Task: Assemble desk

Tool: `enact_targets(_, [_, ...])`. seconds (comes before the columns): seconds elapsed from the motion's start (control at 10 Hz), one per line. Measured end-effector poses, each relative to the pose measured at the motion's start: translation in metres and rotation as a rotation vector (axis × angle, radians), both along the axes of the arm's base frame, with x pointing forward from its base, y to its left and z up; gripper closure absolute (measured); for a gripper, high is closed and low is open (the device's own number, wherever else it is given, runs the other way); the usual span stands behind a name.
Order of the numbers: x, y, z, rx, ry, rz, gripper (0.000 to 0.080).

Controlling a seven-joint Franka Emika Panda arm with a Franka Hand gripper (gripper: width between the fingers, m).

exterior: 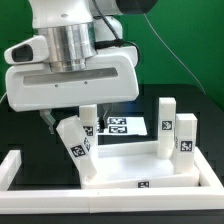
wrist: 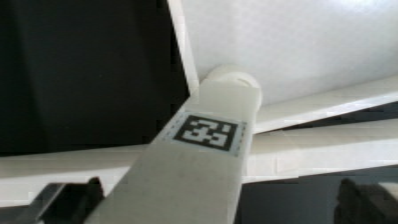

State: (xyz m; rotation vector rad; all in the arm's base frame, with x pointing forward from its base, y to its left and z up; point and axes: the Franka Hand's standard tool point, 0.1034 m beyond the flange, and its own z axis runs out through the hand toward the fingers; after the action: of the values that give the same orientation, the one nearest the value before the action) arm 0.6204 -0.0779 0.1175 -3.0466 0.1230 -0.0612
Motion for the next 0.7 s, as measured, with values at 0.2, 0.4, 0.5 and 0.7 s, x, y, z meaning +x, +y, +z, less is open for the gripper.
enact_targets(0.2, [-0.0001, -0.0007, -0.0002, 0.0, 0.0, -0.001, 0.015])
enact_targets(0.4, [-0.0002, -0.001, -0.0003, 0.0, 0.001, -0.01, 0.0248])
enact_targets(0.5, [-0.0002, -0.001, -0.0004, 0.001, 0.004, -0.037, 0.0397])
enact_targets(0.7, [0.0001, -0.0011, -0.0003, 0.002, 0.004, -0.057, 0.051])
